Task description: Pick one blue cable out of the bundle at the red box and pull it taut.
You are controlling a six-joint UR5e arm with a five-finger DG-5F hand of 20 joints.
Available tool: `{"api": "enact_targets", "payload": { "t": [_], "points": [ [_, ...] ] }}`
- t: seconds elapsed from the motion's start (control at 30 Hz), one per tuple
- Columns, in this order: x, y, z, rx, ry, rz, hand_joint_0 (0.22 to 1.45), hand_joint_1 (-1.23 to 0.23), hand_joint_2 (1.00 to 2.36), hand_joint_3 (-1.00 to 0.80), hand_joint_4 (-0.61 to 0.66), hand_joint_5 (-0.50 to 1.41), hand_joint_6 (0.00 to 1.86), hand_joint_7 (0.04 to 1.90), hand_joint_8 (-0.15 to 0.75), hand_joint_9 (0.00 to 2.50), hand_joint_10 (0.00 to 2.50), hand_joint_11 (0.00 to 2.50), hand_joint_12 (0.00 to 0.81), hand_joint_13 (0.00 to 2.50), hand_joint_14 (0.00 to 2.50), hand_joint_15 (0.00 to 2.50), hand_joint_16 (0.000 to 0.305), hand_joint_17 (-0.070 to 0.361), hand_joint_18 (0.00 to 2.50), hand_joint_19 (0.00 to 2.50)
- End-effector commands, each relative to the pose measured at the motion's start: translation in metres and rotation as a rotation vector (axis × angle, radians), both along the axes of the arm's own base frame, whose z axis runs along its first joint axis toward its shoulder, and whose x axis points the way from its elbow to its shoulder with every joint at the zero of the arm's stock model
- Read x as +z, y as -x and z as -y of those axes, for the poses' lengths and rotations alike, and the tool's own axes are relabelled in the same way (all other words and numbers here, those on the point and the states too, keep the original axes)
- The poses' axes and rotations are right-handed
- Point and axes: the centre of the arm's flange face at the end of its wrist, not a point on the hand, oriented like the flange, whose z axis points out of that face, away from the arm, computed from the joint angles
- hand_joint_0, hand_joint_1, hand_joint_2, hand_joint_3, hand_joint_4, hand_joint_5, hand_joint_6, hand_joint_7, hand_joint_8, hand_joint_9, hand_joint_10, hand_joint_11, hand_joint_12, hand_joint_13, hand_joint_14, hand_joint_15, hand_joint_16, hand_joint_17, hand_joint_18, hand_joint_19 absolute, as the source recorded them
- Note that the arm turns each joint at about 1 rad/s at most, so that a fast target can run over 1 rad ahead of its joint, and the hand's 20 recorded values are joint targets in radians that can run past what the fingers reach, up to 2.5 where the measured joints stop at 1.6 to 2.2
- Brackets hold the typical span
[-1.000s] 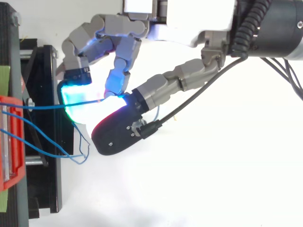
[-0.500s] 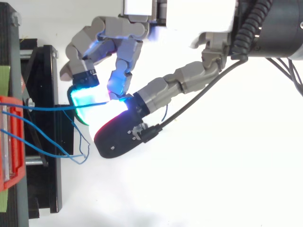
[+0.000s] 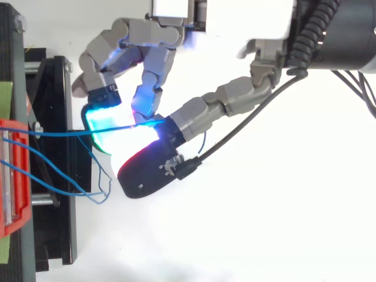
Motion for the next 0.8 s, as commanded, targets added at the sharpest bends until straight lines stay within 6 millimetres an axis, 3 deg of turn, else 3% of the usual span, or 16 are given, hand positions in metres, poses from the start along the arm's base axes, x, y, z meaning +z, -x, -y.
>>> {"api": "enact_targets", "payload": {
  "t": [0.0, 0.43, 0.77],
  "points": [
    [0.001, 0.0, 0.0006, -0.001, 0.016, 0.0, 0.61, -0.8, 1.01, -0.34, 0.2, -0.09, 0.84, 1.14, 0.338, 1.2, 0.01, 1.4, 0.365, 0.52, 0.01, 0.26, 0.048, 0.107, 0.45, 0.28],
    [0.0021, 0.0012, 0.0012, -0.008, 0.04, -0.018, 0.59, -0.73, 1.0, -0.48, 0.21, -0.08, 0.83, 1.08, 0.341, 1.22, 0.01, 1.38, 0.367, 0.52, 0.01, 0.26, 0.048, 0.109, 0.45, 0.29],
    [0.0039, 0.0009, 0.0012, -0.008, 0.045, -0.018, 0.6, -0.6, 1.01, -0.39, 0.19, -0.05, 0.78, 1.13, 0.341, 1.25, 0.01, 1.32, 0.362, 0.54, 0.01, 0.26, 0.048, 0.108, 0.45, 0.31]
  ]
}}
